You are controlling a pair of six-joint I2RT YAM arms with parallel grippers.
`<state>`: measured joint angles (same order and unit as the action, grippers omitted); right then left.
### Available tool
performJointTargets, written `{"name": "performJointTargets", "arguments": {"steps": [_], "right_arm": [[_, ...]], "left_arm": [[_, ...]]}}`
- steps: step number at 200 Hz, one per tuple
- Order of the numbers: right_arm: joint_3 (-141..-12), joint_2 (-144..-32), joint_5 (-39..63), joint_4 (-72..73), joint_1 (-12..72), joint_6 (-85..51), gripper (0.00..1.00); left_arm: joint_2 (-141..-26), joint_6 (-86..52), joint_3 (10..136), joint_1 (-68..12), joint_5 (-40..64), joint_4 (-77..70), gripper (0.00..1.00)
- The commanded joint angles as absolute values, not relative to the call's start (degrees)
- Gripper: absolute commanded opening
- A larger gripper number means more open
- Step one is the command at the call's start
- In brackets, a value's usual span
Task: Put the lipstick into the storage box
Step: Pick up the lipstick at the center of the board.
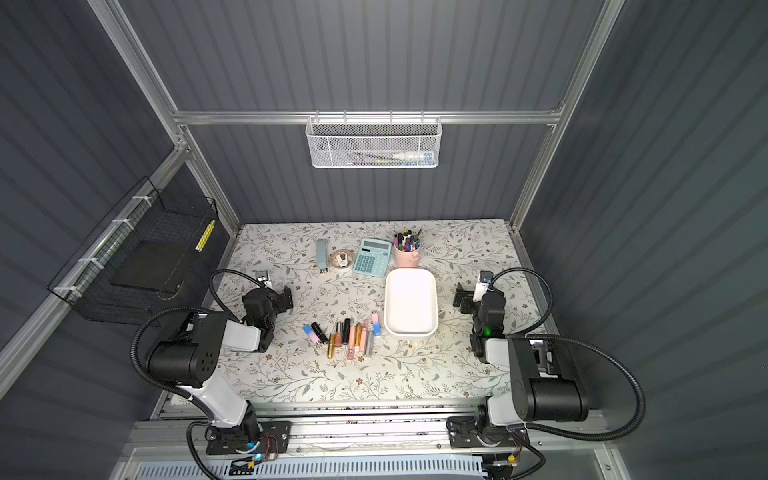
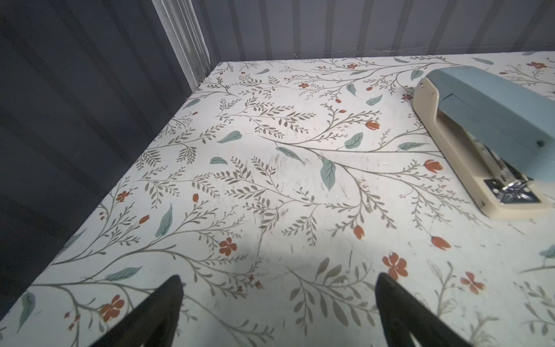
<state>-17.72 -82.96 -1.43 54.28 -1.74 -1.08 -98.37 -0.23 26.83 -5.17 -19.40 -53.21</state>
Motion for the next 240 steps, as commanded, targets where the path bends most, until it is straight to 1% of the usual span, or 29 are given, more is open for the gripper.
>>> {"name": "performJointTargets", "arguments": {"steps": [1, 192, 240], "right_arm": [[-18.2, -82.7, -1.3, 54.6, -1.7, -1.1, 0.99], [-18.5, -82.6, -1.0, 54.2, -1.8, -1.1, 0.99], [-19.4, -82.7, 2.0, 52.5, -3.1, -1.6, 0.99]], "left_arm": [[-98.6, -0.4, 26.2, -5.4, -19.0, -54.8, 1.0], [-98.6, -0.4, 26.2, -5.3, -19.0, -54.8, 1.0], [-98.7, -0.4, 26.2, -5.3, -19.0, -54.8, 1.0]]}}
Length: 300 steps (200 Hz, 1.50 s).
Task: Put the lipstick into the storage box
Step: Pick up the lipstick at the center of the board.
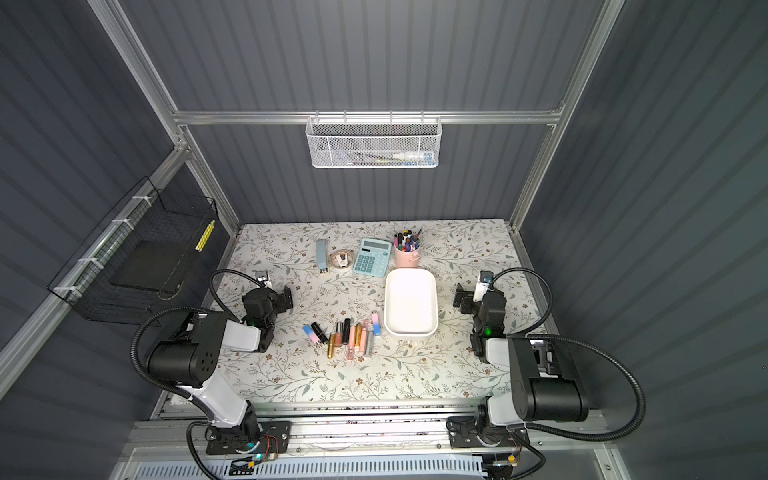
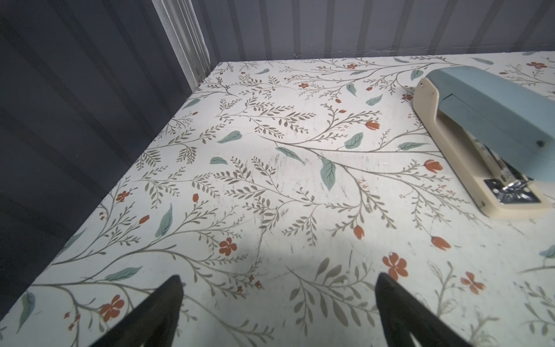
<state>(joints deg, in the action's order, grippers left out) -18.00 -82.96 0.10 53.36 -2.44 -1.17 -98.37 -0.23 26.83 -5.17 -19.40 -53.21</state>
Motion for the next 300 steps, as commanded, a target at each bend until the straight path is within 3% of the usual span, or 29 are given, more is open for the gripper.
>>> {"name": "performJointTargets", "arguments": {"steps": [1, 20, 33, 70, 84, 106, 121, 138, 167, 208, 227, 263, 300], "right_arm": [[-19.4, -82.7, 2.0, 52.5, -3.1, -1.6, 0.99], [-19.1, -82.4, 1.2, 53.0, -3.0, -1.7, 0.99], [-20.0, -79.8, -5.7, 50.2, -1.5, -2.4, 0.99], [-32.6, -64.6, -17.7, 16.0, 2.8, -5.6, 0.99], [-34.2, -59.2, -17.1, 12.9, 5.1, -6.1, 0.99], [-35.8, -54.2, -15.5, 12.7, 7.0, -11.4, 0.99], [-40.1, -50.9, -7.9, 4.2, 6.9, -17.3, 0.99], [-40.1, -48.6, 1.1, 4.8, 6.2, -19.0, 0.99], [-49.7, -55.6, 11.1, -6.6, 7.0, -18.2, 0.95], [-60.7, -65.0, 8.9, -22.4, 14.2, -17.9, 0.93], [-63.5, -68.0, 5.5, -28.3, 19.2, -19.5, 0.89], [-63.7, -71.7, -1.0, -31.1, 29.4, -23.3, 0.72], [-65.2, -76.7, -6.6, -32.6, 40.1, -25.3, 0.59]], "left_arm": [[-98.6, -0.4, 26.2, -5.4, -19.0, -54.8, 1.0], [-98.1, 1.1, 26.0, -6.1, -17.4, -55.0, 1.0], [-96.1, 2.4, 26.1, -6.7, -17.8, -53.7, 1.0], [-89.2, 4.1, 30.5, -10.8, -25.3, -41.2, 1.0], [-87.5, 4.9, 32.5, -13.7, -28.1, -37.9, 1.0], [-84.9, 5.5, 35.7, -16.5, -24.3, -32.2, 1.0], [-82.2, 6.0, 36.9, -19.3, -24.1, -30.6, 1.0], [-77.2, 2.5, 37.0, -20.5, -19.1, -30.3, 1.0], [-70.8, -4.3, 34.3, -20.6, -10.2, -37.1, 1.0], [-78.8, -3.7, 61.5, -20.7, 2.1, 7.6, 1.0], [-77.0, -9.0, 62.5, -21.2, -1.6, 13.1, 1.0], [-65.1, -20.7, 53.3, -21.4, -7.2, 16.1, 1.0], [-59.5, -23.3, 51.0, -21.4, -10.5, 25.5, 1.0]]}}
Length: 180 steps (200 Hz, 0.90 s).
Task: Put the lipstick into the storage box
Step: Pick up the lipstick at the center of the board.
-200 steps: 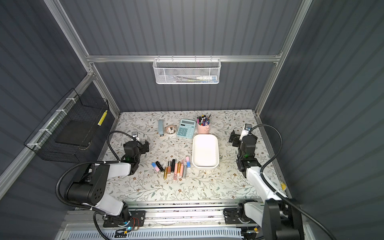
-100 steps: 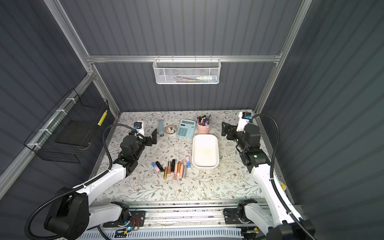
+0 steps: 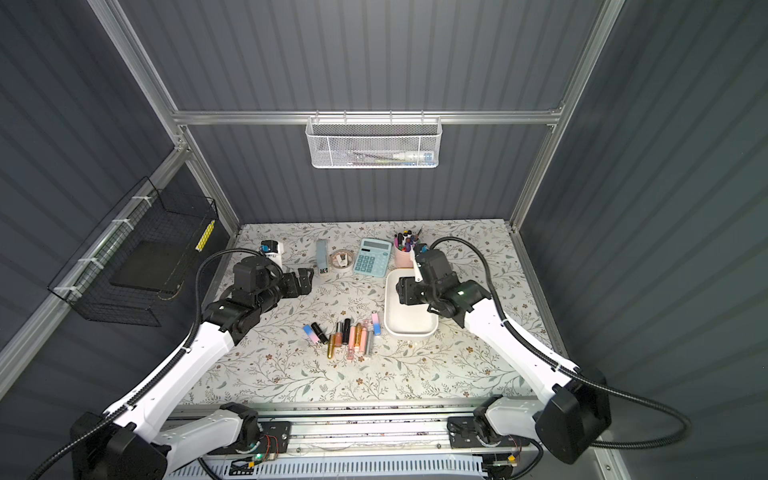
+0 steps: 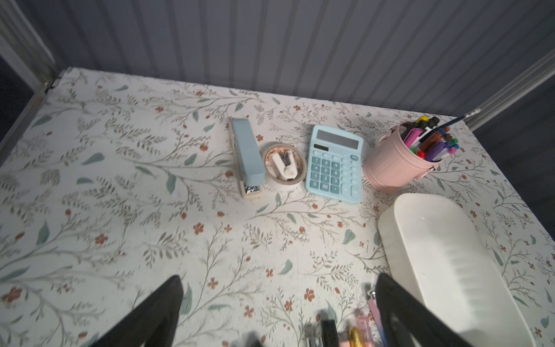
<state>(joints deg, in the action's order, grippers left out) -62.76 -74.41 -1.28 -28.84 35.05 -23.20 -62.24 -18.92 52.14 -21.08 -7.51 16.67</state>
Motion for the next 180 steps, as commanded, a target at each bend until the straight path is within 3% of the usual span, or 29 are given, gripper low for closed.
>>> {"name": "performJointTargets", "arguments": {"steps": [1, 21, 80, 121, 180], "right_arm": [[-65.3, -76.9, -6.7, -32.7, 40.3, -25.3, 0.58], [-66.9, -80.8, -5.5, -32.4, 44.7, -27.3, 0.5], [-78.3, -97.7, -6.9, -36.6, 58.1, -30.1, 0.43], [-81.6, -104.7, -4.6, -35.4, 61.7, -32.4, 0.42], [-84.2, -110.5, -0.9, -33.7, 63.0, -34.4, 0.41]], "left_arm": [[-59.4, -23.2, 51.0, -21.4, -10.5, 25.7, 1.0], [-57.9, -23.9, 50.4, -21.4, -10.2, 27.9, 0.99], [-58.5, -23.6, 56.1, -21.3, -13.9, 35.0, 1.0], [-59.9, -22.5, 62.2, -21.3, -17.0, 42.0, 1.0], [-58.0, -22.3, 61.3, -21.3, -19.2, 43.9, 1.0]]}}
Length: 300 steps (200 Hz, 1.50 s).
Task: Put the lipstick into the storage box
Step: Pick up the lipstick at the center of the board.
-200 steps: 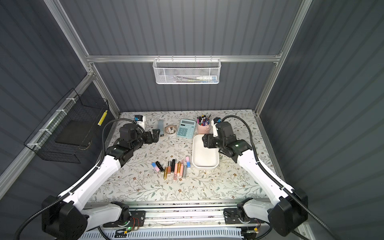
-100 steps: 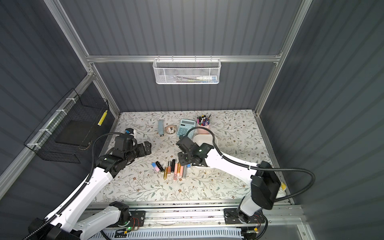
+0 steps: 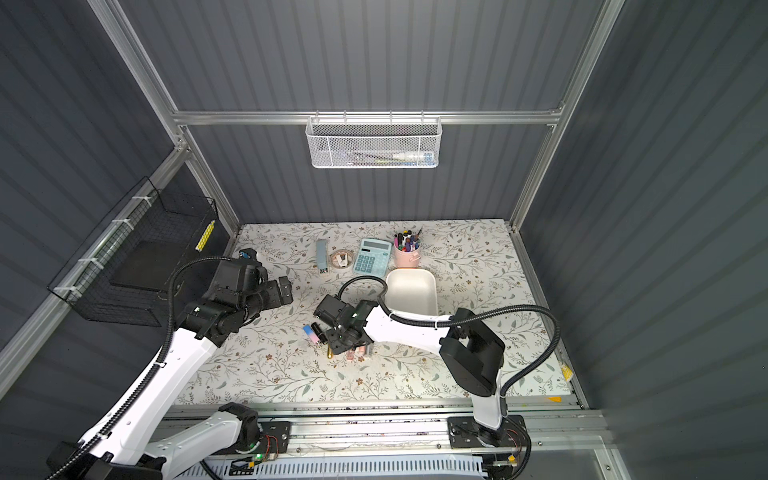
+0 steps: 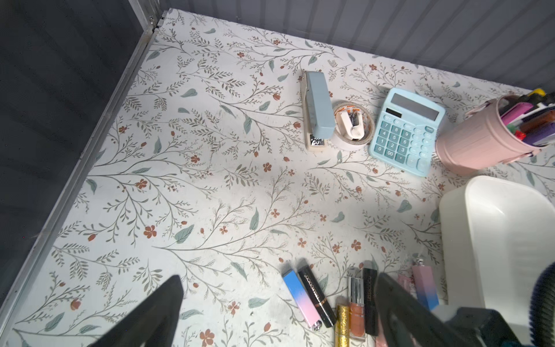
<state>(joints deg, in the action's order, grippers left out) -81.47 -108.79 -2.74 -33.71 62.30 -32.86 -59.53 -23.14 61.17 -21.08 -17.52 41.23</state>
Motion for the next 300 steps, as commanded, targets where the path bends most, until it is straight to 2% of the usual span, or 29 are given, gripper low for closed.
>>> {"name": "performJointTargets", "arguments": {"steps": [1, 125, 253, 300], "right_arm": [[-84.3, -110.6, -0.8, -33.7, 63.0, -34.5, 0.42], [-91.5, -119.9, 0.5, -36.9, 64.7, -36.4, 0.41], [-91.2, -122.7, 1.1, -36.6, 63.6, -38.3, 0.34], [-91.2, -123.1, 0.8, -36.4, 62.9, -38.9, 0.34]], "left_arm": [[-58.0, -22.3, 61.2, -21.3, -19.3, 43.9, 1.0], [-55.0, -22.5, 60.5, -21.3, -20.5, 44.4, 1.0], [-53.3, -22.3, 60.0, -21.3, -21.1, 43.8, 1.0], [-53.8, -22.4, 59.9, -21.3, -21.2, 43.8, 1.0]]}}
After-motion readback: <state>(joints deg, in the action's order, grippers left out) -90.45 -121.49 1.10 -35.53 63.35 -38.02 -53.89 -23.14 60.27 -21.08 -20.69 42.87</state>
